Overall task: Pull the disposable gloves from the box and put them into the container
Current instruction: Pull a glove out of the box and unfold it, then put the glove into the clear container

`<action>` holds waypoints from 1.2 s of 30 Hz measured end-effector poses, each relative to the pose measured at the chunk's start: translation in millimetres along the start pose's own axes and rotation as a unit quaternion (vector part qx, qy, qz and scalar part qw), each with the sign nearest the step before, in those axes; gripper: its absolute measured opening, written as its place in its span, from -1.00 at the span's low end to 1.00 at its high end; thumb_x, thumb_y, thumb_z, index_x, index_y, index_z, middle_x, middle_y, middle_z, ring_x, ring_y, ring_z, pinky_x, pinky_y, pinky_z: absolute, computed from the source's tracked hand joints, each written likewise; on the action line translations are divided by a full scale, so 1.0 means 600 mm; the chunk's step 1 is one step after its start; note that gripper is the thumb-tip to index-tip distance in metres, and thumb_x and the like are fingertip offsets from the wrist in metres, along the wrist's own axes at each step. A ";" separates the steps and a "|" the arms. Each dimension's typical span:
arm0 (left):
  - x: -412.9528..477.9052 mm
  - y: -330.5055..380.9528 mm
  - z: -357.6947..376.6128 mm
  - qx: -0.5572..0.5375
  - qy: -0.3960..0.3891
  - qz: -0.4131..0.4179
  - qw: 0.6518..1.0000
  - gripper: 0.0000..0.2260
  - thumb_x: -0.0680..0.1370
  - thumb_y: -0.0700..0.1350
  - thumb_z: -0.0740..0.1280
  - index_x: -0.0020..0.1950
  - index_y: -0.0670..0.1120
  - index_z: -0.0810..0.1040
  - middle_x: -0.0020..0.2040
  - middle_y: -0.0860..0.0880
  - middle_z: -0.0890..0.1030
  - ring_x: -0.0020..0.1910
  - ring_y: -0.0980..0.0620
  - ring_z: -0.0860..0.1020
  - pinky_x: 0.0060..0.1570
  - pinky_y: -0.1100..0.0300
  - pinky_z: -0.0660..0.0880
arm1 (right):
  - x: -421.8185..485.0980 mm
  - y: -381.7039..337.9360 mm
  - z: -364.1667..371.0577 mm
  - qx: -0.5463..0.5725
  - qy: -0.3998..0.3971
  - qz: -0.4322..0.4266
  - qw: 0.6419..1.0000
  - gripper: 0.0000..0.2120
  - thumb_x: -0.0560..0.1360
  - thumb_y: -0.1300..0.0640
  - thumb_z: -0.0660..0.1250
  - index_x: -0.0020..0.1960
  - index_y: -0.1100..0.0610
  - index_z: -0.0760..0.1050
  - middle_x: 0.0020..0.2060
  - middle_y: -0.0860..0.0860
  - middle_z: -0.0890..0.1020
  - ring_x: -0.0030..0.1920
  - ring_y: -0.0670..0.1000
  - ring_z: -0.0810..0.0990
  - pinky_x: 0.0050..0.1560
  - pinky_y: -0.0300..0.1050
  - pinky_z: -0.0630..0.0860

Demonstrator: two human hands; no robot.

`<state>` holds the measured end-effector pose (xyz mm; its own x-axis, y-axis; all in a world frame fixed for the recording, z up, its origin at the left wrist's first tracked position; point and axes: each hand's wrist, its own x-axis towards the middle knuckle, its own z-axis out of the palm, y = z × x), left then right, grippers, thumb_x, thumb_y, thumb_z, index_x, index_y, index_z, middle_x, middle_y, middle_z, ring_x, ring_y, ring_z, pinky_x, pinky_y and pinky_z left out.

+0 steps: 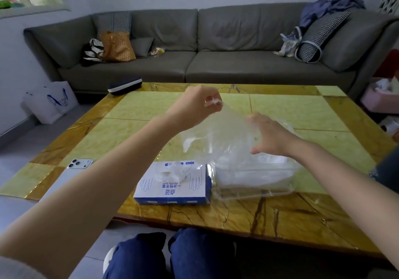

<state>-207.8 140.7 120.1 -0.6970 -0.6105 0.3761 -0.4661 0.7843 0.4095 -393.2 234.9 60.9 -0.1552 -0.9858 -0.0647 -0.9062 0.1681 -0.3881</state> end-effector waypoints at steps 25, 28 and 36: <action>0.041 0.049 0.052 -0.041 0.175 0.129 0.975 -0.97 0.47 -0.25 0.31 -0.14 -0.14 0.54 -0.11 -0.02 0.52 -0.16 0.11 0.49 -0.07 0.26 0.47 | -0.012 0.048 -0.075 -0.040 0.440 -0.109 0.890 -0.87 0.41 0.42 0.32 -0.16 0.22 0.53 -0.18 0.07 0.53 -0.12 0.07 0.49 -0.25 -0.16 0.36; 0.009 0.019 0.087 0.036 0.072 0.160 0.984 -0.94 0.46 -0.21 0.27 -0.14 -0.15 0.53 -0.04 -0.08 0.54 -0.09 -0.03 0.52 -0.04 0.11 0.47 | -0.029 0.066 -0.035 -0.084 0.371 -0.175 0.908 -0.85 0.39 0.45 0.33 -0.19 0.22 0.53 -0.21 0.08 0.53 -0.15 0.07 0.52 -0.26 -0.19 0.38; 0.005 -0.026 0.176 0.218 -0.214 0.164 0.938 -0.82 0.57 -0.17 0.20 0.05 -0.02 0.58 0.17 0.07 0.54 0.16 0.07 0.47 0.25 0.20 0.25 | 0.012 0.109 0.033 -0.104 -0.020 -0.058 0.993 -0.71 0.52 0.39 0.14 0.01 0.08 0.54 -0.02 -0.08 0.52 0.10 0.00 0.50 -0.04 -0.11 0.46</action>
<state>-260.1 138.2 27.0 -0.9530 -0.3024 0.0161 -0.3027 0.9494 -0.0842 -445.9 239.0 17.1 -0.0338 -0.9971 -0.0684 -0.9793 0.0467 -0.1969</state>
